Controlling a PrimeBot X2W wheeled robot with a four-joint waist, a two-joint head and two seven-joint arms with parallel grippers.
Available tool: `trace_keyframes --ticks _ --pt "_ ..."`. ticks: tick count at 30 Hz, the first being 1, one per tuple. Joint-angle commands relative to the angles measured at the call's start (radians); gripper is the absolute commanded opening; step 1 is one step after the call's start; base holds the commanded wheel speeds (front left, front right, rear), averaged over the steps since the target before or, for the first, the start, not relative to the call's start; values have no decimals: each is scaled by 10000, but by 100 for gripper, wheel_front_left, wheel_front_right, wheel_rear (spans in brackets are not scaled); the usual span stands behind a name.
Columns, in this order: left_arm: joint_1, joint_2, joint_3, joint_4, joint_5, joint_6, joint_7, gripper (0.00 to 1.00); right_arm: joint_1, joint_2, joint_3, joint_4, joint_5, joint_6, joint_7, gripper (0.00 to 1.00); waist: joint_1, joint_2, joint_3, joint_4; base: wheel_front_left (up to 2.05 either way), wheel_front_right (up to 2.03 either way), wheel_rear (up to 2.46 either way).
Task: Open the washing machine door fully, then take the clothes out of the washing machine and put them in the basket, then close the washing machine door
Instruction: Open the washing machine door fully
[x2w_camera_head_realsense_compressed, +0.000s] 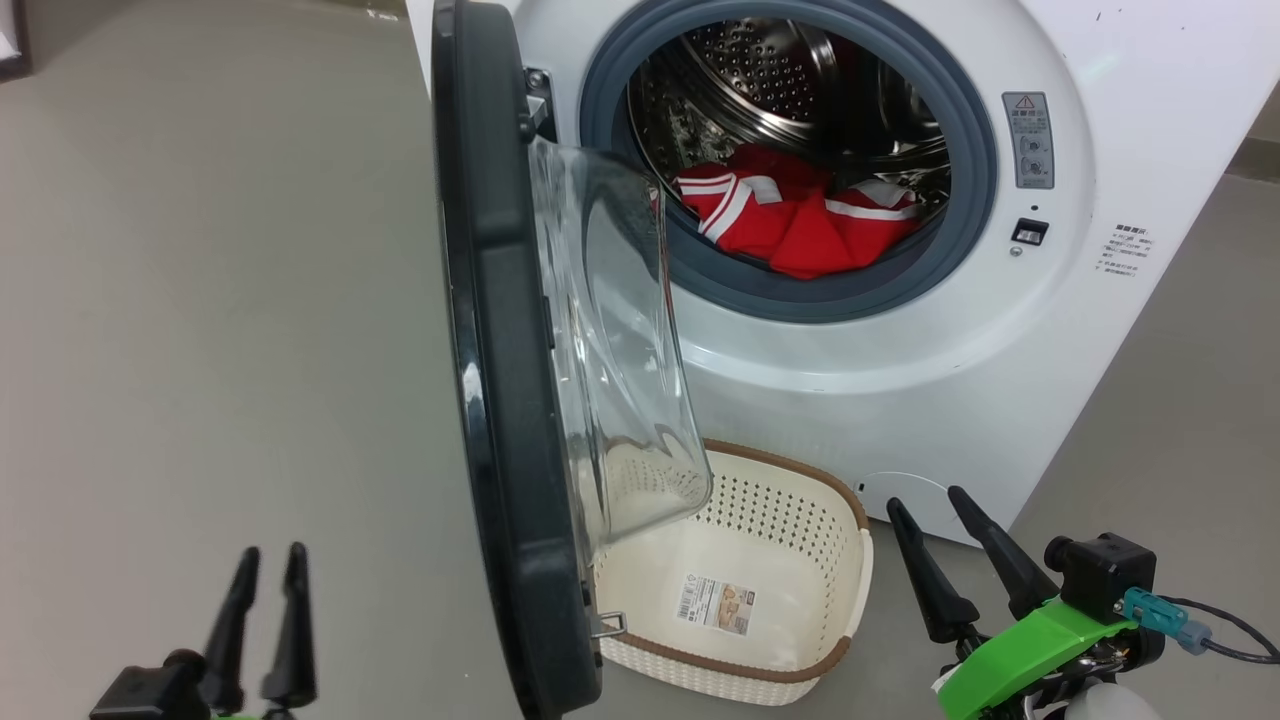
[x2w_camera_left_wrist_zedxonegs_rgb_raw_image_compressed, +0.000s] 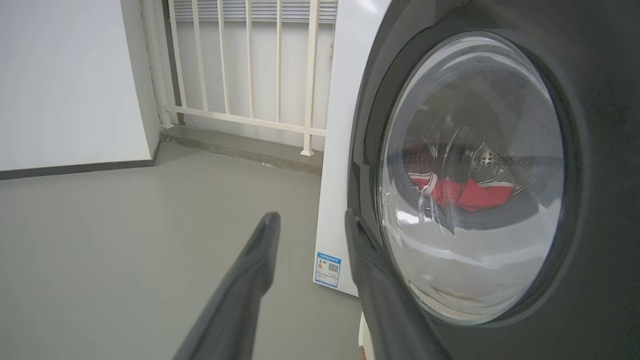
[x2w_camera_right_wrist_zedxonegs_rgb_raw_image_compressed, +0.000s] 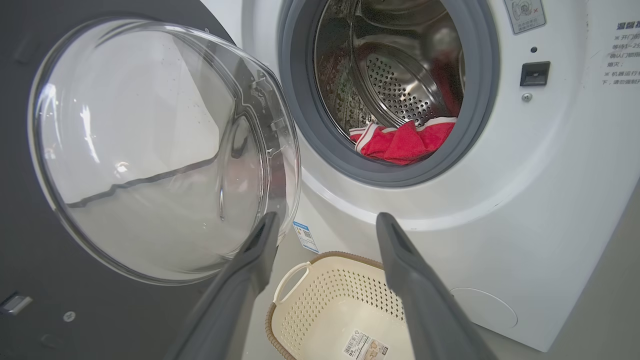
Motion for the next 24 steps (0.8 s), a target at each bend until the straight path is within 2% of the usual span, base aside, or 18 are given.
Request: trace_keyframes --ticks 1,13,24 --pt "-330 177 315 -276 -55 96 -102 0 -245 -36 196 -189 -106 16 -122 100 0 0 1 -10 0 0 0" --pt "-708 296 412 -1075 65 94 -125 0 -266 -44 240 -208 -108 16 -122 100 0 0 56 -42 0 0 0" --pt "-1204 301 198 -3730 507 -16 -136 0 -292 -35 320 -153 -88 16 -122 100 0 0 100 -120 0 0 0"
